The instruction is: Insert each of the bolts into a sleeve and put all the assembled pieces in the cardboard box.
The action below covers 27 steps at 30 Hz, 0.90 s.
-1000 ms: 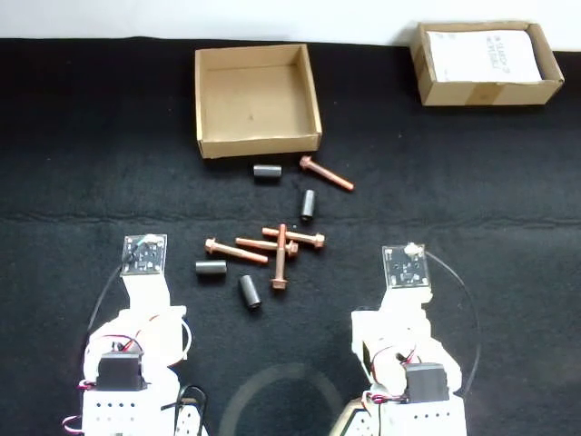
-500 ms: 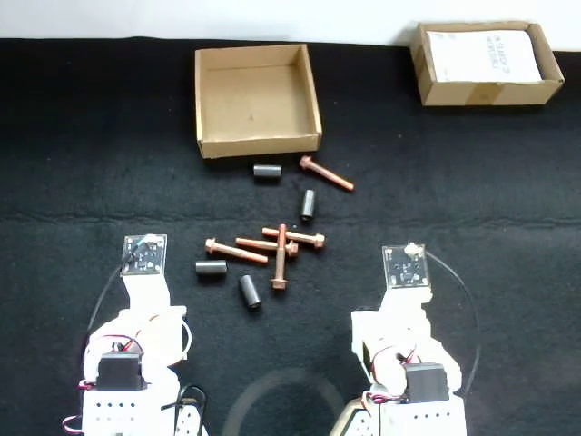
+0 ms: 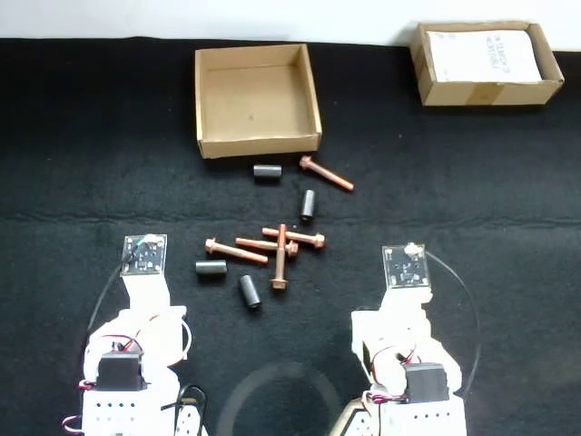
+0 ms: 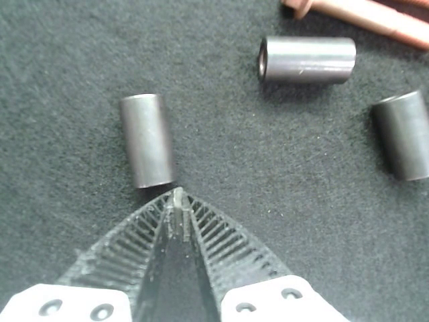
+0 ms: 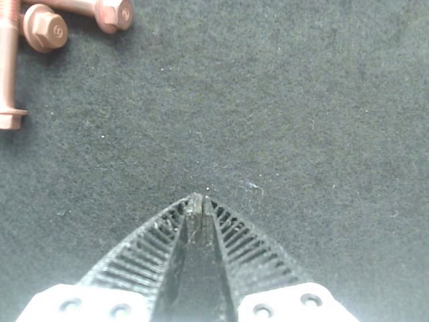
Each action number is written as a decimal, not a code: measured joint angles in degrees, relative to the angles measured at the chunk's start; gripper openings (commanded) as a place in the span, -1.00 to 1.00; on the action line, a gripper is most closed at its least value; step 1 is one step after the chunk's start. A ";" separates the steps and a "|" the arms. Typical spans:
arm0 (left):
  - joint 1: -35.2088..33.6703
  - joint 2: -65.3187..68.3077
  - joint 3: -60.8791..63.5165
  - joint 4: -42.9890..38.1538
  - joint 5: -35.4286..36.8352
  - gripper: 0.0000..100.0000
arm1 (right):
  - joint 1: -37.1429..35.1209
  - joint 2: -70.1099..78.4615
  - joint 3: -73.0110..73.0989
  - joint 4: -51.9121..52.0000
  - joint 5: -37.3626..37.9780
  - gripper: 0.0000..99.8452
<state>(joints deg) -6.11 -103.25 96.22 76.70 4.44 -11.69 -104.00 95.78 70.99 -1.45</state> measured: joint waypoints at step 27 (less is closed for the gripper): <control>0.00 0.00 -12.48 -2.37 0.00 -0.98 | 0.00 0.00 0.00 0.00 0.00 -0.98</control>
<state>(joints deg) -6.11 -103.25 83.74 74.33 4.44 -11.69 -104.00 95.78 70.99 -1.45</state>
